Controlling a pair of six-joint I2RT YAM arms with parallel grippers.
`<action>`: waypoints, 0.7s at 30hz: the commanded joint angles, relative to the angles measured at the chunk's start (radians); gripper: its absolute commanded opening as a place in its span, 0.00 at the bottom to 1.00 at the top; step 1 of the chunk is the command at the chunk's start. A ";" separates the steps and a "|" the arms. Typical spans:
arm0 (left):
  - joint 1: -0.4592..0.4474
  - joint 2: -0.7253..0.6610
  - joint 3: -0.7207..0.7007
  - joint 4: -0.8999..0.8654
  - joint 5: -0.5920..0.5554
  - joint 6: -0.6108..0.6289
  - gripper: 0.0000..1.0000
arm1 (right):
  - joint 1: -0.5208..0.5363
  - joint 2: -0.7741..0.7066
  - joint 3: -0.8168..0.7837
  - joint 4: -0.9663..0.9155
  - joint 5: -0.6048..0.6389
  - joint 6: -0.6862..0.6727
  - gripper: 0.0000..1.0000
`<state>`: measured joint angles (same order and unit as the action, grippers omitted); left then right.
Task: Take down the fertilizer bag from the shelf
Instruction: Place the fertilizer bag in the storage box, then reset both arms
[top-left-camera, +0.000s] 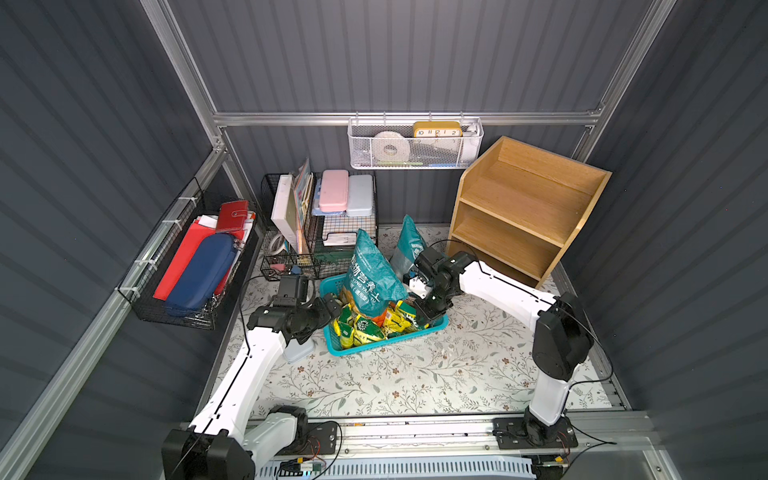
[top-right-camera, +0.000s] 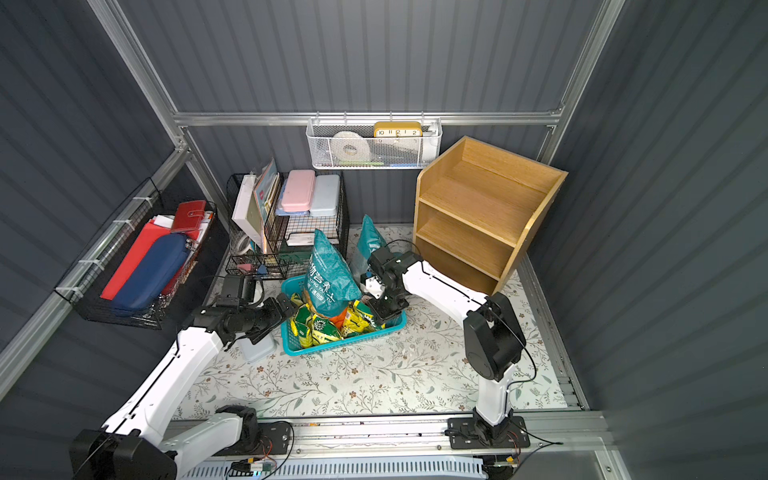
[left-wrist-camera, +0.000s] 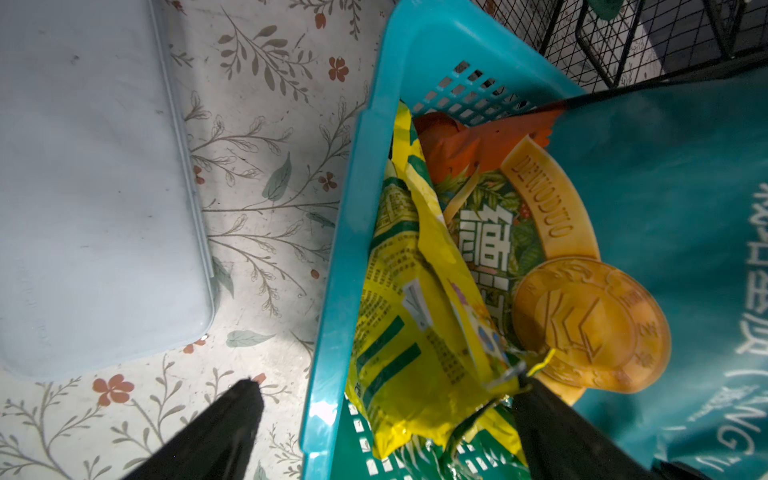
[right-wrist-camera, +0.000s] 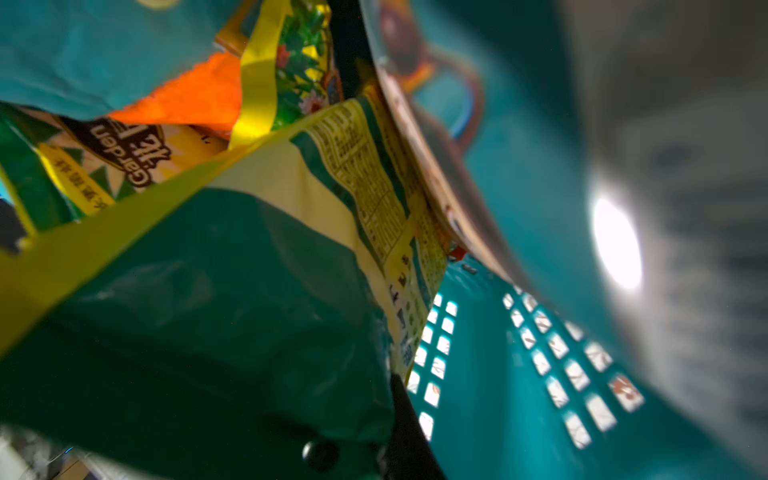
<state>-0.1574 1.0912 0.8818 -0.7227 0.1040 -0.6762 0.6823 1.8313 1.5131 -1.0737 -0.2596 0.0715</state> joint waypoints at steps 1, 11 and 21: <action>-0.002 -0.003 0.023 -0.014 -0.019 0.026 0.99 | 0.010 -0.056 -0.101 0.127 0.274 0.022 0.19; -0.002 -0.035 0.021 0.016 -0.066 0.195 0.99 | -0.047 -0.668 -0.549 0.722 0.556 0.038 0.72; -0.002 -0.057 -0.207 0.472 -0.315 0.698 0.99 | -0.327 -0.976 -1.110 1.227 0.783 0.007 0.71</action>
<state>-0.1612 0.9909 0.7277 -0.4118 -0.0948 -0.2100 0.3943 0.8906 0.4717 -0.0631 0.4507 0.1375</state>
